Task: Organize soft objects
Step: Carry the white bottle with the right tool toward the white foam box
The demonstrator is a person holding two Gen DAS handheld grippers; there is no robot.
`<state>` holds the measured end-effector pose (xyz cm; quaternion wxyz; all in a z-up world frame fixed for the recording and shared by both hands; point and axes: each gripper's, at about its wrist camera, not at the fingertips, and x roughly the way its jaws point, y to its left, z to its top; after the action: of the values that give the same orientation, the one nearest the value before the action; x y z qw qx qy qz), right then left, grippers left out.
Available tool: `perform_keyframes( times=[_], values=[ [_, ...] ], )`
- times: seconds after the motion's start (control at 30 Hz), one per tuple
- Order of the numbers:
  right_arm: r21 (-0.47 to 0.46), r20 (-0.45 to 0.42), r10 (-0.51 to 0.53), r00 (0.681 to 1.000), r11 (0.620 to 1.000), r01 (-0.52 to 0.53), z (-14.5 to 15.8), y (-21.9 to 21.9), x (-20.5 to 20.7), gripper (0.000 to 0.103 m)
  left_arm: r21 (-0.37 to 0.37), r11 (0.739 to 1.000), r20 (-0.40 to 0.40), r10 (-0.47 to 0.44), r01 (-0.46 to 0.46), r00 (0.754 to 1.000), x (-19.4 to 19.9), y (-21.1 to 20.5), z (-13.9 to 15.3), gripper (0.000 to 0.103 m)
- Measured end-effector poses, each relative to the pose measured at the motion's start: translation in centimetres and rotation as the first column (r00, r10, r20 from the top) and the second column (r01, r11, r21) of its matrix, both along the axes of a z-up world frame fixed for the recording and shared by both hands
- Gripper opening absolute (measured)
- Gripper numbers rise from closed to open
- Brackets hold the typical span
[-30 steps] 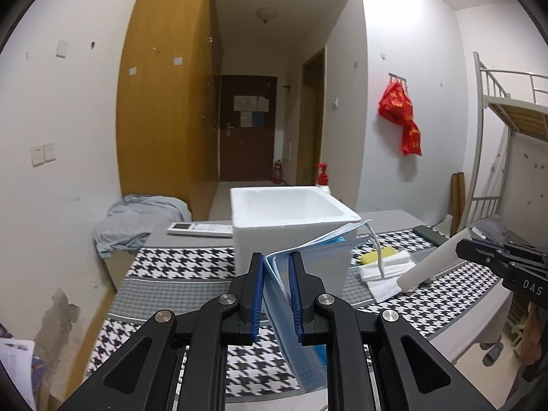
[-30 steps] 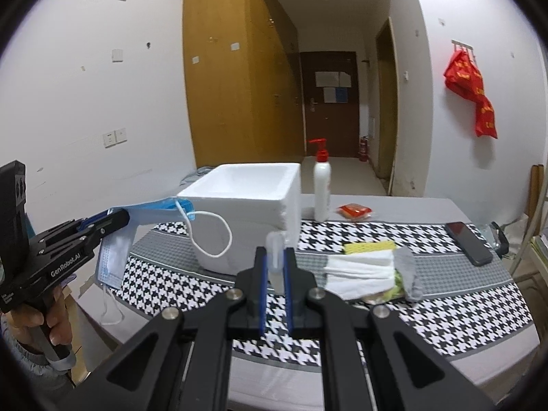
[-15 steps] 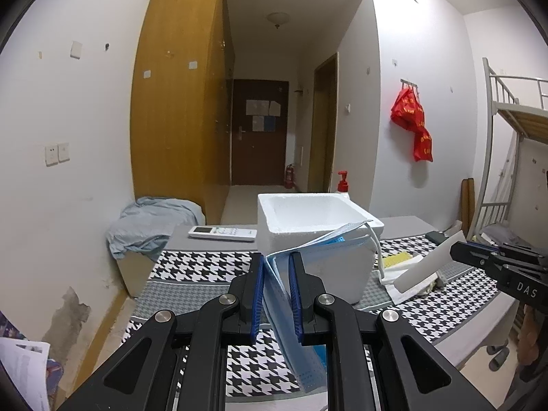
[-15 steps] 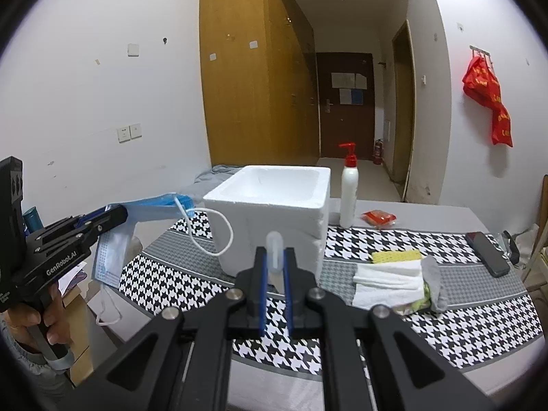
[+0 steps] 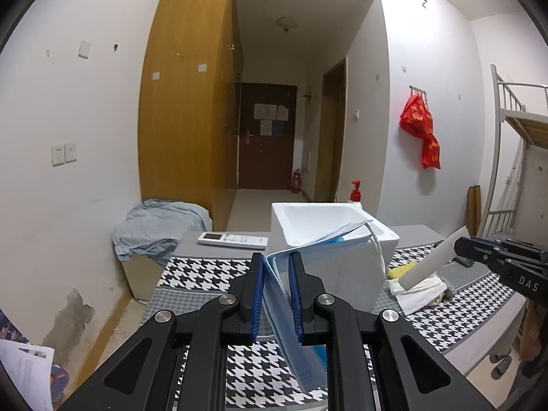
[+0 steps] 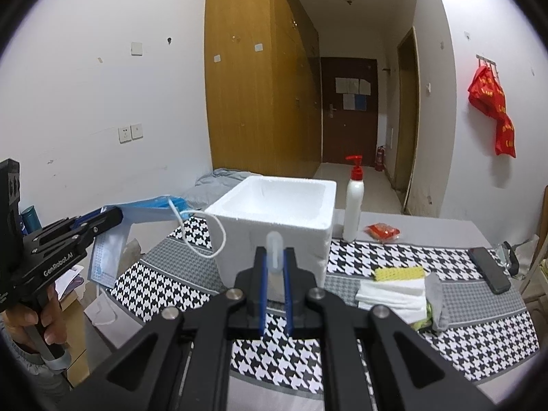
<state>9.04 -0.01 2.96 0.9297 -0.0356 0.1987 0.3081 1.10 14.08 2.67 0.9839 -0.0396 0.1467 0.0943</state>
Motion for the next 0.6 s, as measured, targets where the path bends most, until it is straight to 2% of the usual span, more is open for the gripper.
perform_keyframes(
  times=[0.6],
  values=[
    [-0.023, 0.064, 0.039, 0.997, 0.999, -0.038, 2.9, 3.8, 4.0, 0.011, -0.02, 0.99, -0.012, 0.138, -0.138, 0.99, -0.8, 4.0, -0.4, 0.016]
  ],
)
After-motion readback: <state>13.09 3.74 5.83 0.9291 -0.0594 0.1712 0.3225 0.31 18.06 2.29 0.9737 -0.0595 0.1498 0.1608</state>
